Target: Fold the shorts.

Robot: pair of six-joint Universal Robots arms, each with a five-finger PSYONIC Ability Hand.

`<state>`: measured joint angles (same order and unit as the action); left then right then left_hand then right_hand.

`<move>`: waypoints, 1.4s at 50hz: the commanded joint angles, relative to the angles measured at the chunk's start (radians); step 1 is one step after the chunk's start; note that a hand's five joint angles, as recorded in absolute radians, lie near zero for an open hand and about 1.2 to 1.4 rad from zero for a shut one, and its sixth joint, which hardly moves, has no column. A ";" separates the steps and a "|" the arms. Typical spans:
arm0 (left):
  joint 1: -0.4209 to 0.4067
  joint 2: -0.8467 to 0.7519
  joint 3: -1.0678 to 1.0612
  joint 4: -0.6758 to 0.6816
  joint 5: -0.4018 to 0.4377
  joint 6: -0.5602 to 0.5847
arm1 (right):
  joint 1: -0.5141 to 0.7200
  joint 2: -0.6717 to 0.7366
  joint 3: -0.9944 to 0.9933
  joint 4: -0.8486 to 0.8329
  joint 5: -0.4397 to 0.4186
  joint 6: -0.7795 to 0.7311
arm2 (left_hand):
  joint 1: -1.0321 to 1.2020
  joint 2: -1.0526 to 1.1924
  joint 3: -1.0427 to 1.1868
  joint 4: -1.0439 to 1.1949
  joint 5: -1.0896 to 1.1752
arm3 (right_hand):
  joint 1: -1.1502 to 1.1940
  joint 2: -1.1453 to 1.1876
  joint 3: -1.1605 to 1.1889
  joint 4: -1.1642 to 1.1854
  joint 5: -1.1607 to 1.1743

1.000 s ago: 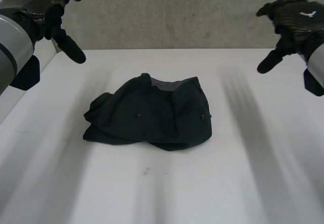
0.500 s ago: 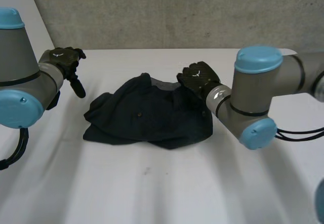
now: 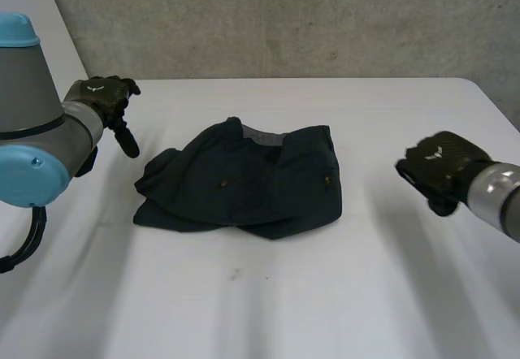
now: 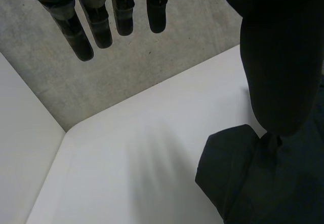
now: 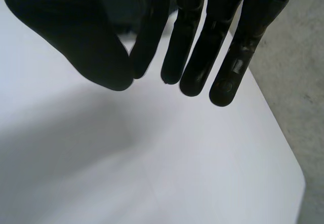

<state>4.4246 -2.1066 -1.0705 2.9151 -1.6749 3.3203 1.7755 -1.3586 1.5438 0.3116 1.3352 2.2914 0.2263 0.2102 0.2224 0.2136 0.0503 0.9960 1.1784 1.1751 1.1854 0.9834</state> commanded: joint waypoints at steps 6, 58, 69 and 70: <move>-0.014 0.004 -0.005 0.006 0.000 -0.010 | 0.059 0.016 -0.160 -0.149 -0.021 0.428 | -0.039 -0.023 -0.035 -0.026 -0.038 | -0.821 -1.004 -1.001 -1.011 -0.983; -0.050 0.088 -0.060 0.026 0.003 -0.064 | 0.050 0.102 -0.016 0.089 0.071 0.119 | -0.052 -0.036 -0.048 -0.039 -0.050 | 0.400 0.218 0.221 0.211 0.238; -0.106 0.070 -0.089 0.035 0.020 -0.050 | -0.060 -0.079 0.081 0.155 0.056 -0.043 | -0.052 -0.036 -0.048 -0.039 -0.050 | -0.663 -0.846 -0.843 -0.853 -0.825; -0.109 0.068 -0.091 0.041 0.027 -0.050 | -0.060 -0.091 0.073 0.150 0.055 -0.033 | -0.052 -0.036 -0.048 -0.039 -0.050 | -0.728 -0.911 -0.907 -0.918 -0.890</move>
<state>4.3457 -2.0283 -1.1379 2.9394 -1.6692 3.2643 1.7276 -1.3606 1.6342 0.4589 1.4049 2.2541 0.2263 0.2089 0.2223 0.2135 0.0502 0.7355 0.8411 0.8589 0.8593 0.6906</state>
